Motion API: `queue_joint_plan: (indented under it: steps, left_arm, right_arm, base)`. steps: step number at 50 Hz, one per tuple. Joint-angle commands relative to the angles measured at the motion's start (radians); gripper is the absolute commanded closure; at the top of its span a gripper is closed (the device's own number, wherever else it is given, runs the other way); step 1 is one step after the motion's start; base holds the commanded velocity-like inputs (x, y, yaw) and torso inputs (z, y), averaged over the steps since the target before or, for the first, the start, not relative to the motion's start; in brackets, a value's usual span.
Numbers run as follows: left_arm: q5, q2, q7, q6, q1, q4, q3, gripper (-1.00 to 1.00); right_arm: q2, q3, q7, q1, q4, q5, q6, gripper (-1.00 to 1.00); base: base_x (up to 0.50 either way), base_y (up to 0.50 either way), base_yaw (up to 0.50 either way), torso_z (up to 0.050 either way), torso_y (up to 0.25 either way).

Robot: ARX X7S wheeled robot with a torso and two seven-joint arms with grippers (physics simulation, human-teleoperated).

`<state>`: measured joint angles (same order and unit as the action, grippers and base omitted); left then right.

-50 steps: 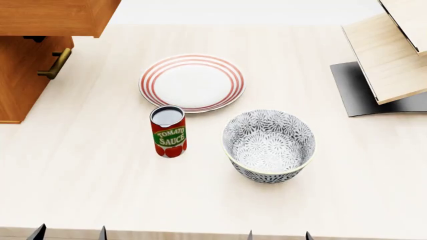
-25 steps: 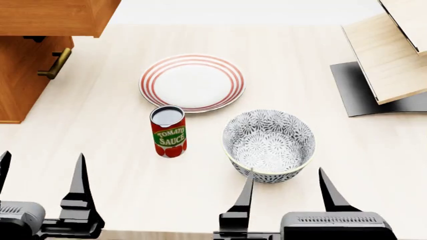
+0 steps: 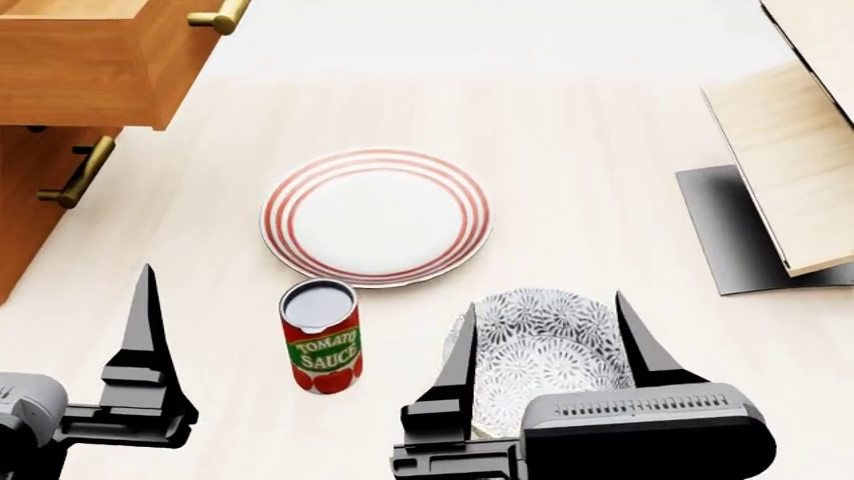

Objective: Close the top drawer of the cabinet.

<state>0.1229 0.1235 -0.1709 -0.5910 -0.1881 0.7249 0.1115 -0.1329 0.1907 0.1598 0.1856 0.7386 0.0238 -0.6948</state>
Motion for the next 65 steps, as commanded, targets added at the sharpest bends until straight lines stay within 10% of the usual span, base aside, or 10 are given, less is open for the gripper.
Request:
queue_joint_plan:
  steps: [1,37,65]
  left_arm:
    - [0.001,0.013,-0.016,0.005,-0.012,-0.016,0.008,-1.0]
    - [0.029,0.002,-0.019,-0.037,-0.003,-0.031,0.172,-1.0]
    - [0.008,-0.114,-0.103,-0.058,-0.658,-0.624,0.3,-1.0]
  right_arm:
    - [-0.014,0.019,0.005,0.012,0.007,0.005,-0.008,-1.0]
    - [-0.018,0.055,0.05,0.02,-0.072,0.016,0.027,-1.0]
    - [-0.042,0.171,0.069,0.004,-0.171,-0.033,0.113,-1.0]
  base:
    - [0.5,0.0,0.0,0.0,0.0]
    - [0.32,0.0,0.0,0.0,0.0]
    - [0.0,0.0,0.0,0.0,0.0]
